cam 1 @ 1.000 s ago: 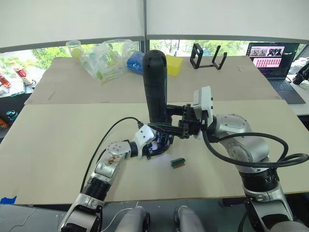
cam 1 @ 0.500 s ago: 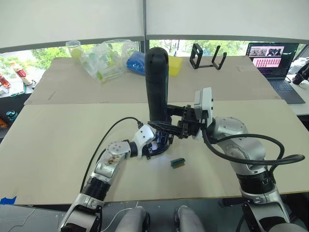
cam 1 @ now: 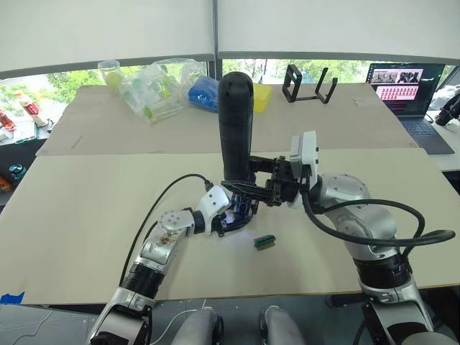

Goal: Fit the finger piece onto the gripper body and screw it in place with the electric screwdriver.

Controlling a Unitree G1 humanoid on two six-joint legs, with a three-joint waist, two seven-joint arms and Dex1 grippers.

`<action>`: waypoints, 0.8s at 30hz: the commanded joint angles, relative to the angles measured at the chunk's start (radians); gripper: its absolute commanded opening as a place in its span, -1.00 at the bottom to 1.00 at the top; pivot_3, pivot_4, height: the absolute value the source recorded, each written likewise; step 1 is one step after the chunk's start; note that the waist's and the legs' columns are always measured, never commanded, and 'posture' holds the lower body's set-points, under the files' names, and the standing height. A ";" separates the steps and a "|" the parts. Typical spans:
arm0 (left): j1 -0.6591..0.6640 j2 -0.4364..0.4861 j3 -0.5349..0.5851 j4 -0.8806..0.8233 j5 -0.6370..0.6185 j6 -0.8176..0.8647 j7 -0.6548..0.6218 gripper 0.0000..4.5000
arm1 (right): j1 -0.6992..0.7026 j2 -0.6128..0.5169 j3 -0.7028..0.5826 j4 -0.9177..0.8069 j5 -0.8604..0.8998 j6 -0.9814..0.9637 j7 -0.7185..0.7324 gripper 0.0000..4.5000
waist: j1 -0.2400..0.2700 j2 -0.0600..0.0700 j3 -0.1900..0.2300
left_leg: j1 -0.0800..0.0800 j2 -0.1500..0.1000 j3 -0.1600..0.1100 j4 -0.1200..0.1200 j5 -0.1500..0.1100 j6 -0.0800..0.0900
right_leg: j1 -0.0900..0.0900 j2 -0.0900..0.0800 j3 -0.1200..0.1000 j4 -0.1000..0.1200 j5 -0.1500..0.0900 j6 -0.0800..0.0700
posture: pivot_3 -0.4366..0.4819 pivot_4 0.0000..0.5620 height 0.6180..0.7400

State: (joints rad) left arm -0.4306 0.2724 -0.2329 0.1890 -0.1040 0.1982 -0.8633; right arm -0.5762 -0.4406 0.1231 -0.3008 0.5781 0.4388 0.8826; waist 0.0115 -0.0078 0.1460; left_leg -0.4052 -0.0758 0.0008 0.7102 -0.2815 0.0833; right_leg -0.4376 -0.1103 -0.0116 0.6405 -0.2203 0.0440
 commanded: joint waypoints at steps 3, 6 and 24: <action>-0.007 -0.012 0.015 0.000 -0.024 0.002 0.008 0.00 | -0.089 -0.005 -0.100 -0.076 0.144 0.076 0.000 -0.15 | 0.001 0.000 0.000 | -0.003 0.000 0.000 0.000 0.000 0.000 | -0.002 -0.001 0.000 0.000 0.000 0.000 | -0.05 -0.47 1.00; -0.006 -0.010 0.010 -0.002 -0.024 0.001 0.007 0.00 | -0.137 0.003 -0.138 -0.097 0.190 0.082 -0.011 -0.15 | 0.001 0.000 0.000 | -0.003 0.000 0.000 0.000 0.000 0.000 | -0.002 -0.001 0.000 -0.001 0.000 0.000 | -0.05 -0.47 1.00; 0.014 0.229 0.121 -0.212 -0.223 0.205 -0.226 1.00 | -0.063 -0.339 -0.352 -0.062 0.781 0.596 -0.093 -0.15 | 0.000 0.000 0.001 | -0.005 0.001 -0.001 0.000 0.000 0.000 | -0.002 -0.005 0.003 -0.003 0.000 0.000 | -0.05 -0.47 1.00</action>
State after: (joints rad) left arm -0.4220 0.4753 -0.1533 0.0475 -0.2723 0.3691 -1.0409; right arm -0.6408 -0.7515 -0.1563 -0.3846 1.2699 0.9770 0.8109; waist 0.0115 -0.0081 0.1465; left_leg -0.4101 -0.0747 -0.0011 0.7098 -0.2820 0.0841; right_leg -0.4389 -0.1161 -0.0086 0.6355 -0.2202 0.0436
